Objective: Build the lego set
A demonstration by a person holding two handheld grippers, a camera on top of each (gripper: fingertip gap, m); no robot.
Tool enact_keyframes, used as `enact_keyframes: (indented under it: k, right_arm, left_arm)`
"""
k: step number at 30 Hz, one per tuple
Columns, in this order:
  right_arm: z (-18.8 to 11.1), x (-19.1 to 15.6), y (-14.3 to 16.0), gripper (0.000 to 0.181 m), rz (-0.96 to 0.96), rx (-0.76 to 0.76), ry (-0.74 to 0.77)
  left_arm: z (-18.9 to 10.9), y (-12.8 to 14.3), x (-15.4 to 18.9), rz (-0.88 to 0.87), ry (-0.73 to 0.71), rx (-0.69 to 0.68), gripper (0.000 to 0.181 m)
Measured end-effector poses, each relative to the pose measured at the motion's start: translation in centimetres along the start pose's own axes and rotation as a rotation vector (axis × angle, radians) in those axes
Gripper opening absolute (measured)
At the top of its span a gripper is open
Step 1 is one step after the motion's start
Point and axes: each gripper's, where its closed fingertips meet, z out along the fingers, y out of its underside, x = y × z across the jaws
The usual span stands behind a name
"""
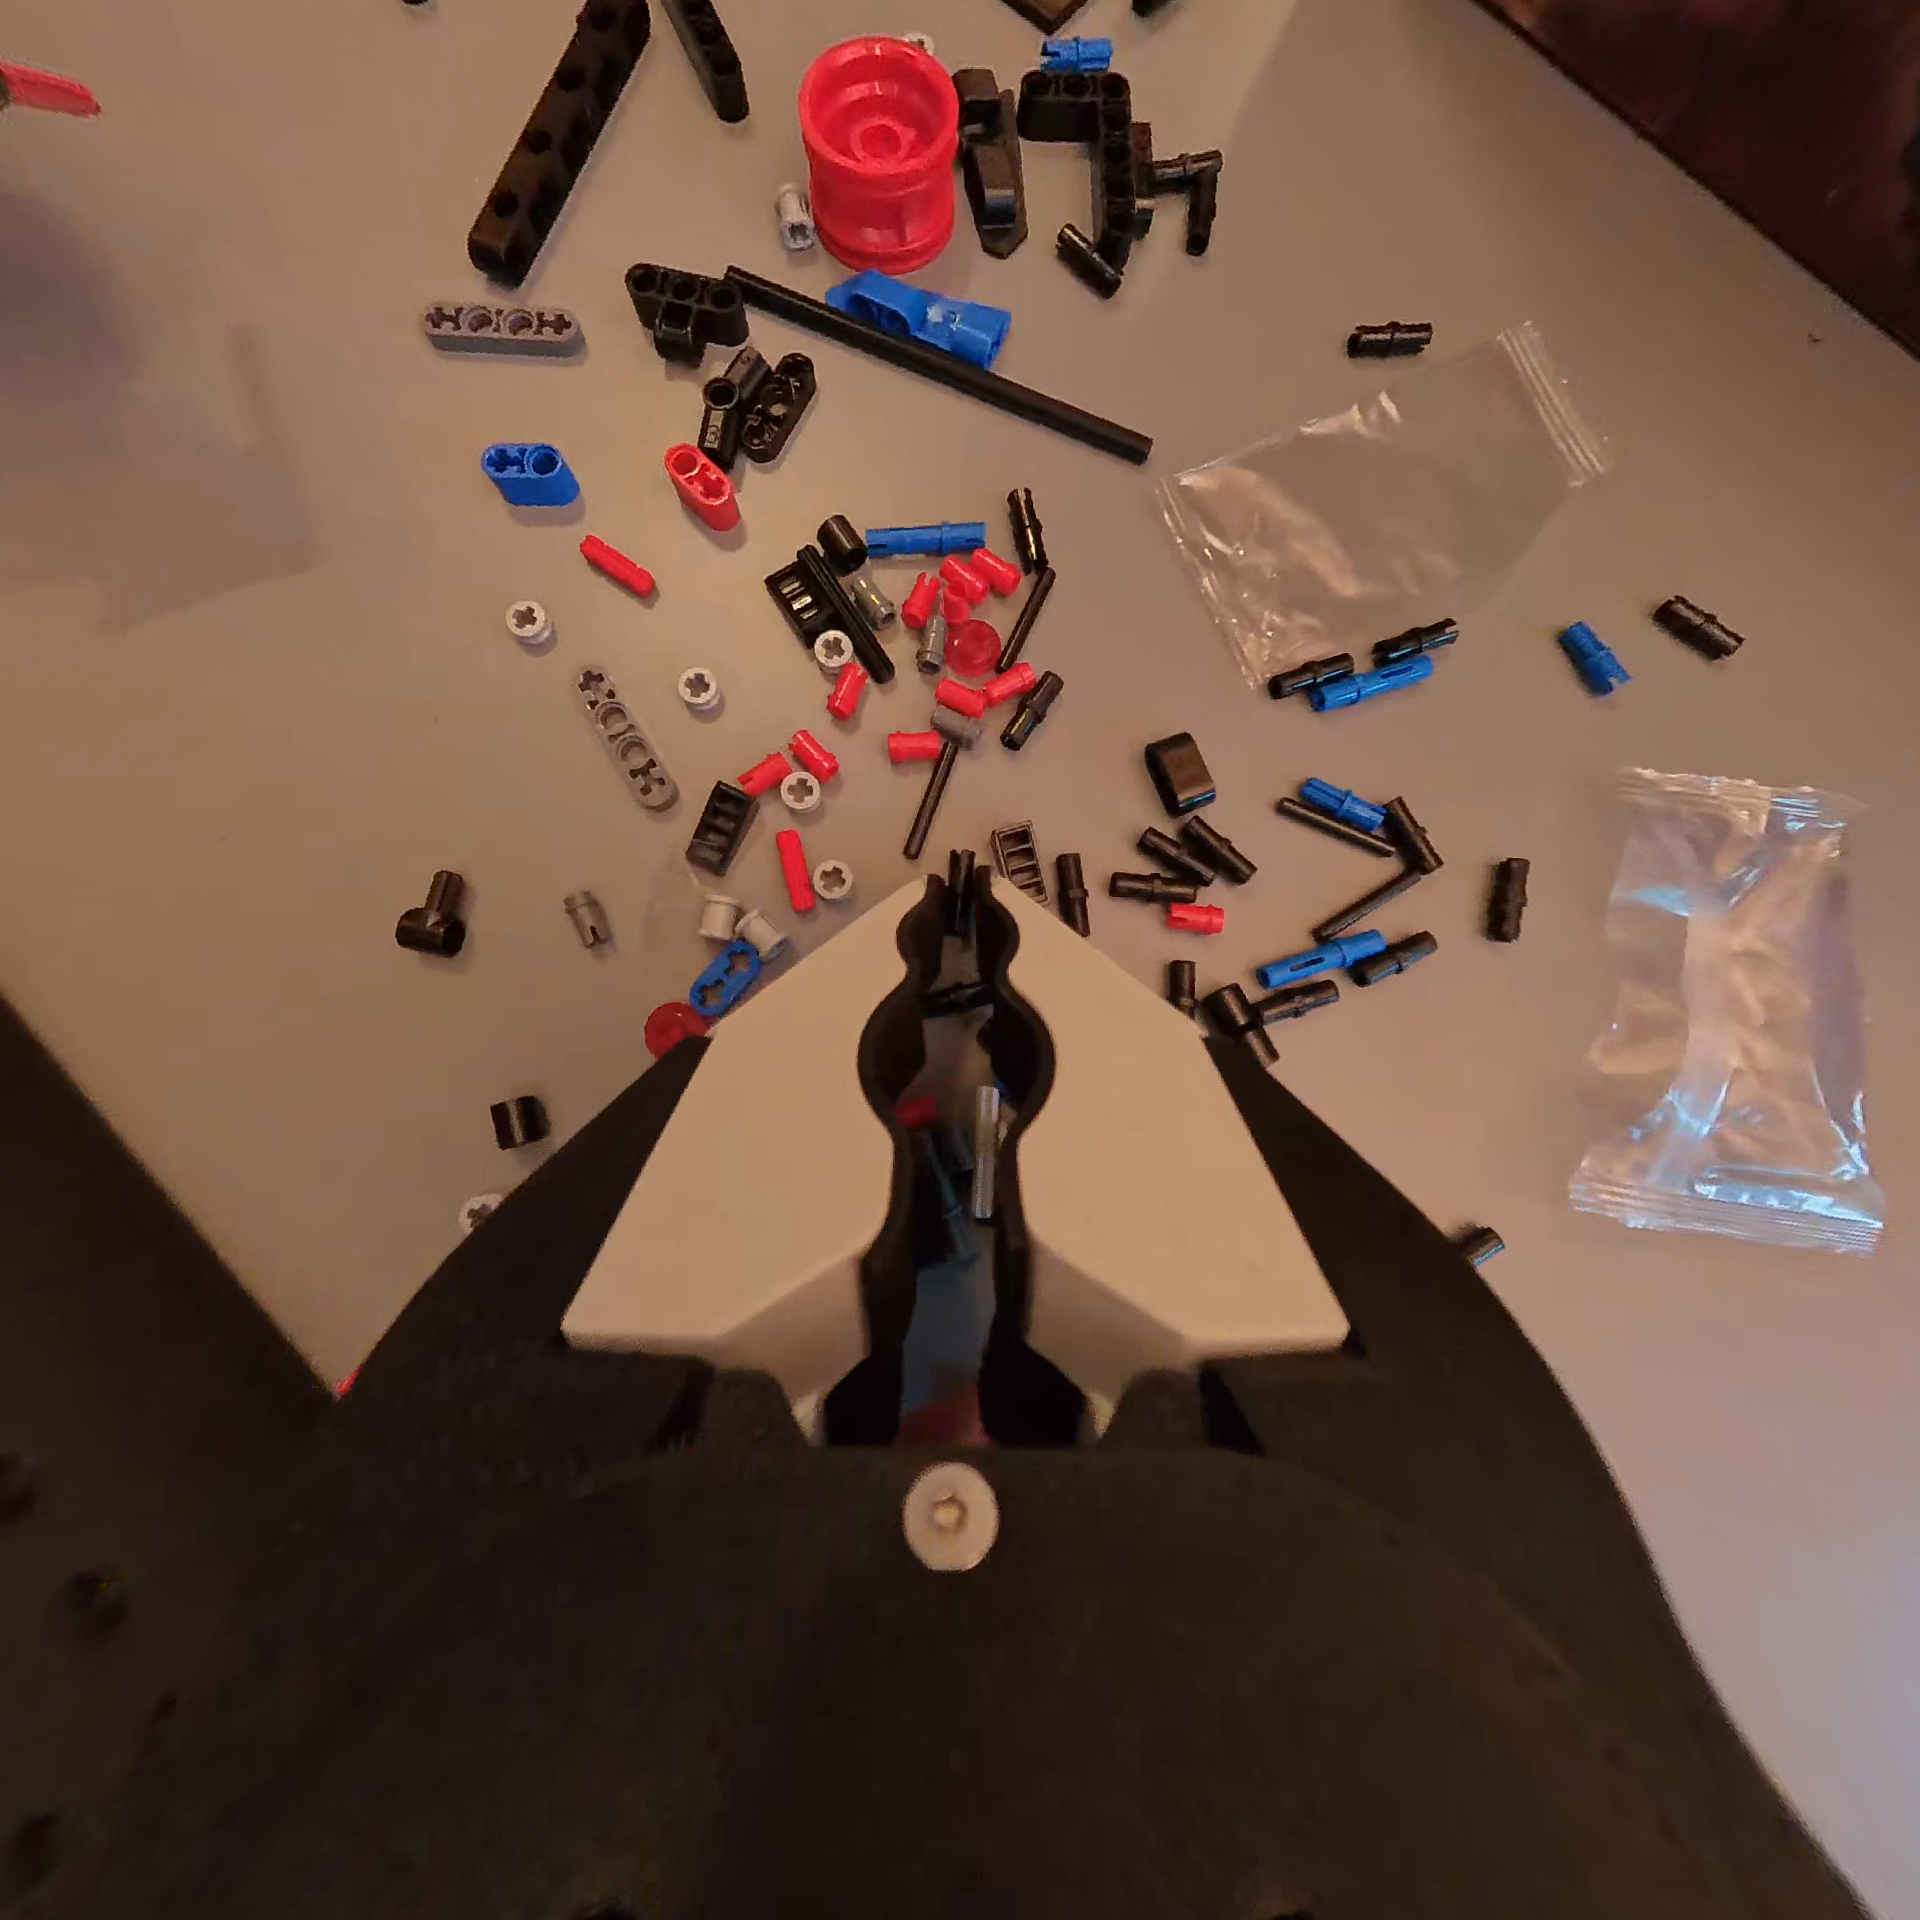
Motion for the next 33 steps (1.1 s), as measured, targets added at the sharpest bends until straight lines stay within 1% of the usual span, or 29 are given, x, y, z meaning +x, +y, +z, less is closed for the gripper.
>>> enact_keyframes:
  k: [2, 6, 8, 10, 12, 14, 16, 18, 20, 22, 25, 26, 29, 33]
  right_arm:
    - [-0.2, 0.1, -0.2, 0.002, -0.009, 0.016, 0.007]
    - [-1.2, -1.4, -2.1, 0.002, -0.034, 0.090, -0.025]
    - [-1.4, -2.3, -2.8, 0.002, -0.059, 0.101, -0.033]
    - [-1.5, -3.4, -3.7, 0.002, -0.078, 0.123, -0.057]
    - [-1.6, -4.7, -4.8, 0.001, -0.098, 0.151, -0.089]
    - [-1.8, -5.9, -5.7, 0.002, -0.131, 0.178, -0.107]
    - [-2.2, -7.6, -6.8, 0.002, -0.157, 0.214, -0.155]
    - [-2.4, -9.9, -7.9, 0.002, -0.161, 0.253, -0.242]
    - [-2.6, -12.4, -8.9, 0.002, -0.143, 0.297, -0.371]
    - [-2.8, -14.2, -9.6, 0.002, -0.116, 0.328, -0.484]
    - [-2.8, -16.1, -10.1, 0.002, -0.102, 0.334, -0.605]
    - [-2.9, -16.5, -10.2, 0.002, -0.097, 0.331, -0.639]
    - [-3.1, -16.9, -10.6, 0.002, -0.053, 0.341, -0.700]
    - [-3.5, -16.7, -11.2, 0.001, 0.026, 0.374, -0.754]
  left_arm:
    - [0.2, 0.2, 0.3, -0.015, 0.020, -0.009, 0.004]
    - [0.9, 1.9, 1.4, -0.053, 0.091, -0.091, 0.004]
    - [1.3, 3.2, 2.1, -0.078, 0.137, -0.152, 0.011]
    - [1.3, 4.3, 2.4, -0.058, 0.149, -0.206, 0.019]
    - [1.2, 4.6, 2.2, -0.062, 0.144, -0.218, 0.023]
    - [0.9, 4.4, 1.9, -0.075, 0.138, -0.211, 0.035]
    - [0.2, 3.3, 1.6, -0.064, 0.139, -0.153, 0.039]
    - [-0.3, 1.4, 0.9, -0.031, 0.100, -0.067, 0.039]
    - [-0.6, -1.3, 0.6, 0.059, 0.044, 0.043, 0.036]
    - [-0.7, -3.4, 1.6, 0.184, 0.022, 0.112, 0.032]
    - [-0.1, -4.2, 2.8, 0.284, 0.008, 0.117, 0.034]
    - [-0.1, -4.5, 2.9, 0.306, -0.005, 0.129, 0.031]
    - [-0.5, -5.1, 2.9, 0.392, -0.057, 0.149, 0.010]
    - [-0.7, -5.5, 2.4, 0.436, -0.121, 0.150, 0.006]
